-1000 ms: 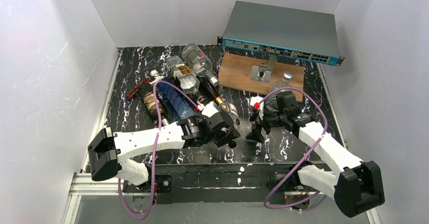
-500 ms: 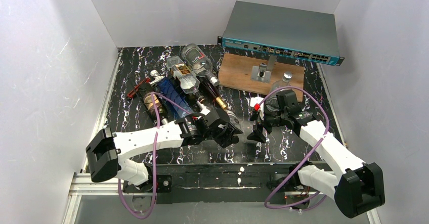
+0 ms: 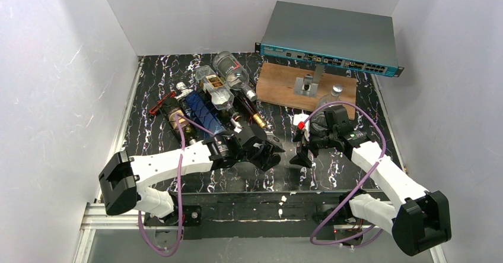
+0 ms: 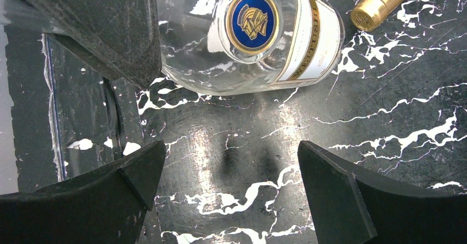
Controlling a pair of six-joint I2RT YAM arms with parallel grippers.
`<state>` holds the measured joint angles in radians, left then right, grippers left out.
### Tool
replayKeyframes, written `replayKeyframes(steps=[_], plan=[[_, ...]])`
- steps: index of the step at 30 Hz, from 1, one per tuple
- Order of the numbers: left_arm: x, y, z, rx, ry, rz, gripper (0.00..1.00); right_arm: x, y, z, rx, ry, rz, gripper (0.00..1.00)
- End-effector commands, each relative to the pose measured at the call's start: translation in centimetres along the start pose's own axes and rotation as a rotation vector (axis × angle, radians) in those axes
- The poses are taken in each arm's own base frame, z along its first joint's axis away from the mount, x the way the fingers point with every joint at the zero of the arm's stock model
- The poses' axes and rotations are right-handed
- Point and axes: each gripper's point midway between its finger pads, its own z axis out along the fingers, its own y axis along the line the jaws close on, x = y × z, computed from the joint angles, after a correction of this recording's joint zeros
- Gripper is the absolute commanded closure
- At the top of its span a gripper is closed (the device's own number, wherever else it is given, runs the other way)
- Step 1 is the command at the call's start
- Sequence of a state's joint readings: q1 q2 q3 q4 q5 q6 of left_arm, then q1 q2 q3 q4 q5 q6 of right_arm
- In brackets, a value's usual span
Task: Take the wine bottle off the wine rack
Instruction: Place the wine bottle at the center of the board.
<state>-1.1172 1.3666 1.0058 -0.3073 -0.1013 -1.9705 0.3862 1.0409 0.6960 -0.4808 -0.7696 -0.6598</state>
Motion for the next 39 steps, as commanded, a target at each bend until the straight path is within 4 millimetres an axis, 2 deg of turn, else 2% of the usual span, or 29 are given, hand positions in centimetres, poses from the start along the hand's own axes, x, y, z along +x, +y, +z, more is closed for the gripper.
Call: replayKeyframes(steps=[1, 11, 26, 34, 39], plan=[[0.3, -4.4, -3.1, 0.169, 0.038, -0.032, 0.65, -1.7, -0.5, -0.3, -0.001, -0.037, -0.031, 0.0], [-0.4, -5.4, -3.5, 0.218, 0.049, -0.042, 0.42, -1.6, -0.6, -0.1, -0.007, -0.033, -0.03, 0.0], [-1.8, -5.0, -4.4, 0.246, 0.042, -0.04, 0.36, -2.5, -0.8, -0.5, -0.036, -0.016, -0.071, 0.0], [-2.6, -5.3, -5.3, 0.287, 0.041, -0.003, 0.22, -3.7, -0.8, -1.0, -0.068, -0.012, -0.119, 0.0], [-2.4, -5.9, -5.6, 0.322, 0.072, 0.03, 0.18, -4.4, -0.6, -1.6, -0.095, 0.006, -0.179, 0.0]])
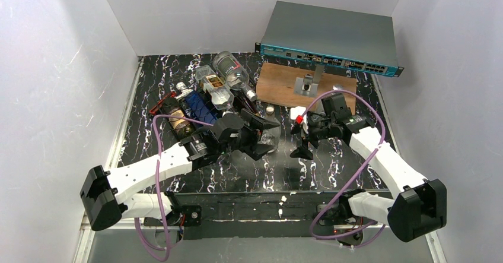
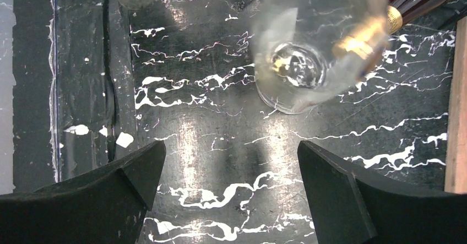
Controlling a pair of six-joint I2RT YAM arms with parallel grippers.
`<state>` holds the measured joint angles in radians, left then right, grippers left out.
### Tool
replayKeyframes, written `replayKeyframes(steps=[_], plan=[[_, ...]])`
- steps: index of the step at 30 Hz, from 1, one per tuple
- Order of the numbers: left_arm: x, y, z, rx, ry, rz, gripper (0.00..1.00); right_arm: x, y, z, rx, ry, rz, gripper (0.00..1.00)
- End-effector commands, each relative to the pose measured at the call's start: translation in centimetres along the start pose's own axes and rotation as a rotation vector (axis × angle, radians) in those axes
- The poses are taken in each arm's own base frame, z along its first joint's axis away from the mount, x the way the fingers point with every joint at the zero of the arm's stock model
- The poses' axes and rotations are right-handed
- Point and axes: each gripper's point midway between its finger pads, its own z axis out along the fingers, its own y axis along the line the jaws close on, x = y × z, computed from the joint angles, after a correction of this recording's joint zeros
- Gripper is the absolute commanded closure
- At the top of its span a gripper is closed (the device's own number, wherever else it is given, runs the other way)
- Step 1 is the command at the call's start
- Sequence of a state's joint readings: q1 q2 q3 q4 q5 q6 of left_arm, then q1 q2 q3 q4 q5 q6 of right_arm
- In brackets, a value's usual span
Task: Take the wine bottle off the wine rack
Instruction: Place the wine bottle at the center of the board.
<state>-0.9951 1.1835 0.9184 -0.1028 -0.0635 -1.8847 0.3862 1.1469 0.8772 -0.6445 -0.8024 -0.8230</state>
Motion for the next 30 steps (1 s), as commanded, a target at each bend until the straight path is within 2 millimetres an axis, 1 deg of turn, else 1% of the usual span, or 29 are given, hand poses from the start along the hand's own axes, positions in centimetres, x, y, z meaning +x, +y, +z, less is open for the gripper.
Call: replayKeyframes(steps=[1, 3, 4, 10, 13, 16, 17, 18, 20, 24, 26, 28, 30], plan=[[0.1, 0.0, -0.7, 0.029, 0.036, 0.049, 0.16, -1.8, 0.2, -1.2, -0.038, -0.004, -0.11, 0.0], [0.0, -0.2, -1.0, 0.044, 0.04, 0.072, 0.12, -2.1, 0.2, -1.7, -0.046, 0.015, -0.157, 0.0], [0.0, -0.2, -1.1, 0.053, 0.044, 0.088, 0.1, -2.6, -0.1, -2.0, -0.041, 0.016, -0.178, 0.0], [-0.8, -0.5, -2.7, 0.124, 0.034, 0.2, 0.02, -4.6, -1.2, -2.8, -0.017, 0.015, -0.219, 0.0], [-1.3, -0.5, -3.8, 0.159, 0.02, 0.274, 0.02, -5.6, -1.7, -3.0, -0.005, 0.0, -0.207, 0.0], [-2.0, -0.1, -4.6, 0.18, 0.007, 0.37, 0.02, -6.8, -2.3, -3.1, 0.009, -0.024, -0.187, 0.0], [-2.3, -0.1, -4.8, 0.189, -0.003, 0.415, 0.02, -7.2, -2.5, -3.2, 0.014, -0.029, -0.183, 0.0], [-2.1, 0.2, -5.1, 0.191, 0.017, 0.463, 0.02, -7.5, -2.7, -3.2, 0.016, -0.032, -0.182, 0.0], [-2.4, 0.6, -5.7, 0.189, 0.014, 0.592, 0.02, -8.0, -3.3, -3.3, 0.025, -0.032, -0.186, 0.0], [-4.3, 1.8, -7.3, 0.08, -0.041, 0.888, 0.02, -9.1, -4.2, -3.3, 0.027, -0.044, -0.191, 0.0], [-6.0, 2.3, -8.3, -0.003, -0.102, 1.007, 0.02, -9.7, -4.6, -3.1, 0.017, -0.056, -0.185, 0.0], [-7.3, 2.6, -9.4, -0.065, -0.146, 1.087, 0.02, -10.3, -5.0, -2.7, 0.005, -0.072, -0.175, 0.0], [-8.1, 2.8, -10.1, -0.091, -0.176, 1.141, 0.02, -11.0, -5.4, -2.3, -0.005, -0.081, -0.169, 0.0]])
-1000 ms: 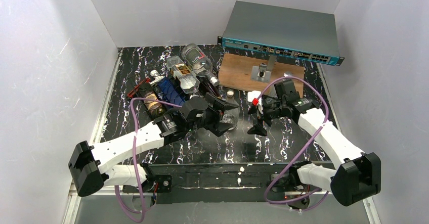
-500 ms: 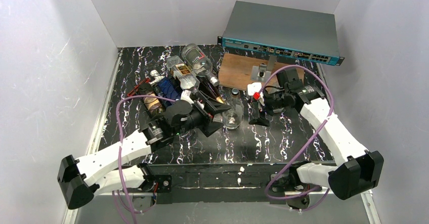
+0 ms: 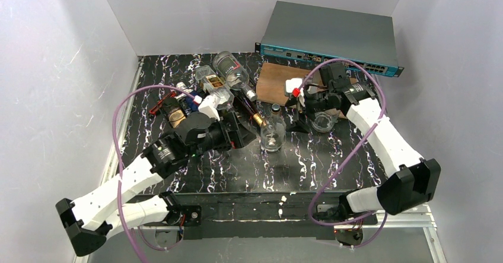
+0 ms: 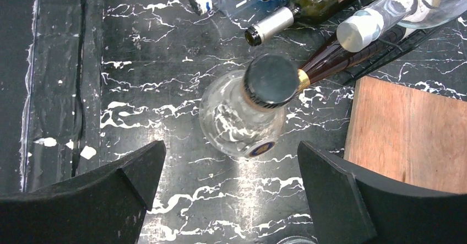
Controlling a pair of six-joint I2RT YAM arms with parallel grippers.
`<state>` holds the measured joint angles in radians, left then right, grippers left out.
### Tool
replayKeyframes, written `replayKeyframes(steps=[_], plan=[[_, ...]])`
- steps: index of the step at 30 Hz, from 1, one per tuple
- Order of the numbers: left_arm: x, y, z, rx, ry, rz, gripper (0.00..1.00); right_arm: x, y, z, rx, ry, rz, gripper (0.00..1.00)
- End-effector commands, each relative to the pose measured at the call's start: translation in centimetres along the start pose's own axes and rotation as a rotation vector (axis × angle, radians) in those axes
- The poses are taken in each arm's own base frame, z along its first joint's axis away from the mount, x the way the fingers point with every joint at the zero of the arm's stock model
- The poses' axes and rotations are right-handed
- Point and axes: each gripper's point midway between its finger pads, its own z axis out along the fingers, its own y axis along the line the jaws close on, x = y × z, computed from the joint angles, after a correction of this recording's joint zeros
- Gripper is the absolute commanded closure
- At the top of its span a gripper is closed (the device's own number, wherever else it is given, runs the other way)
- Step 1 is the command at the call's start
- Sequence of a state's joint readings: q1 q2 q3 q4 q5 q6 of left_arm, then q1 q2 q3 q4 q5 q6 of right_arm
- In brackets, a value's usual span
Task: Take the wine bottle off the wine rack
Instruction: Place the wine bottle at the center of the board, then move the wine bottle to the center of the board.
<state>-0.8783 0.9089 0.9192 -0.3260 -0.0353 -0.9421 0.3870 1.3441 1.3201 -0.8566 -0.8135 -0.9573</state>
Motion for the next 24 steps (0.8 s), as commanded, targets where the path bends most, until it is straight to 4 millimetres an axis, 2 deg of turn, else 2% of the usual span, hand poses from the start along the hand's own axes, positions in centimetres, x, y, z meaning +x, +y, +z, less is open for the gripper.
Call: replayKeyframes(steps=[1, 7, 13, 19, 24], plan=[[-1.3, 3.5, -3.0, -0.141, -0.033, 0.282, 0.02, -2.6, -1.4, 0.7, -0.019, -0.058, 0.002, 0.0], [-2.5, 5.2, -4.9, -0.176, -0.136, 0.326, 0.02, -3.5, -2.7, 2.1, -0.026, -0.049, 0.02, 0.0], [-3.8, 7.0, -7.0, -0.217, -0.257, 0.334, 0.02, -3.7, -2.2, 3.9, -0.067, -0.035, 0.027, 0.0], [-4.0, 8.1, -8.2, -0.232, -0.307, 0.324, 0.02, -3.1, -2.6, 4.4, -0.058, -0.005, 0.029, 0.14], [-4.1, 8.6, -8.3, -0.254, -0.311, 0.334, 0.02, -3.0, -2.7, 4.6, -0.063, -0.004, 0.03, 0.29]])
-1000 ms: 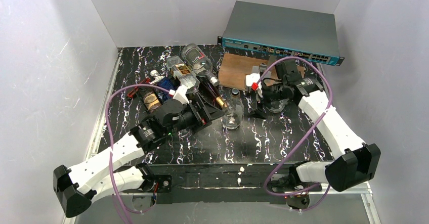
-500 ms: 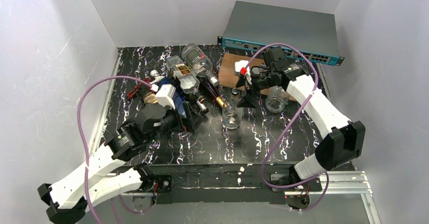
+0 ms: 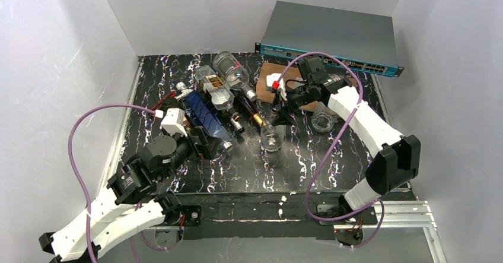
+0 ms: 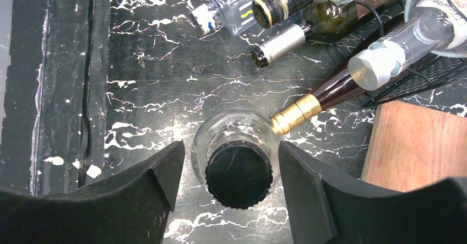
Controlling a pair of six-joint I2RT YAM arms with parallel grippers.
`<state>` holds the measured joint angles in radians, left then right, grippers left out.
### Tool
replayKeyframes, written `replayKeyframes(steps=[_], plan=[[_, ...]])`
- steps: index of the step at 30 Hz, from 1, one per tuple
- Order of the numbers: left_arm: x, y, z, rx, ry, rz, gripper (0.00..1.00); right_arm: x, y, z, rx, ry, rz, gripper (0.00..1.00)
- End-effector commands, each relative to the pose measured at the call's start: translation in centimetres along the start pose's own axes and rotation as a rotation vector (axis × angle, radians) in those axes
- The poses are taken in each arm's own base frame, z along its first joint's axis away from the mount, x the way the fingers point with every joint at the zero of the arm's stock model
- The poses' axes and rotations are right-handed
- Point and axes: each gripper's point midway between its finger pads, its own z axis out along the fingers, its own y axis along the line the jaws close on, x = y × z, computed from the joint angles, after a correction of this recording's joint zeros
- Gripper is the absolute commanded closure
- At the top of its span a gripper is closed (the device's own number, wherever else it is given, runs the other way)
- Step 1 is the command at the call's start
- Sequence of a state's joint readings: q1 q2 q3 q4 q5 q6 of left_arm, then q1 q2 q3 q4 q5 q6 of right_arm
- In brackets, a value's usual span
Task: Take the wine bottle off the wine rack
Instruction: Move the wine bottle to the center of the board.
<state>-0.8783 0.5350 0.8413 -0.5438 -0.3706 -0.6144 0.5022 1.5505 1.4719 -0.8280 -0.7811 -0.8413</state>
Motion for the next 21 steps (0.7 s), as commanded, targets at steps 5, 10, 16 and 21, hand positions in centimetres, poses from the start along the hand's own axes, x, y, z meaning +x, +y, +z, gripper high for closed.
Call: replayKeyframes(steps=[5, 10, 16, 21], plan=[[0.1, 1.6, 0.6, -0.079, -0.01, 0.053, 0.02, -2.2, 0.0, -0.2, -0.028, -0.054, -0.056, 0.4], [0.2, 1.6, 0.9, -0.086, 0.001, 0.067, 0.02, -2.2, 0.2, -0.2, -0.037, -0.055, -0.064, 0.57], [0.3, 1.8, 0.8, -0.087, -0.012, 0.051, 0.02, -3.0, 1.0, -1.1, -0.059, -0.064, -0.099, 0.81], [0.4, 2.0, 0.6, -0.085, -0.026, 0.034, 0.02, -3.2, -0.6, -3.5, 0.042, -0.062, -0.069, 0.91]])
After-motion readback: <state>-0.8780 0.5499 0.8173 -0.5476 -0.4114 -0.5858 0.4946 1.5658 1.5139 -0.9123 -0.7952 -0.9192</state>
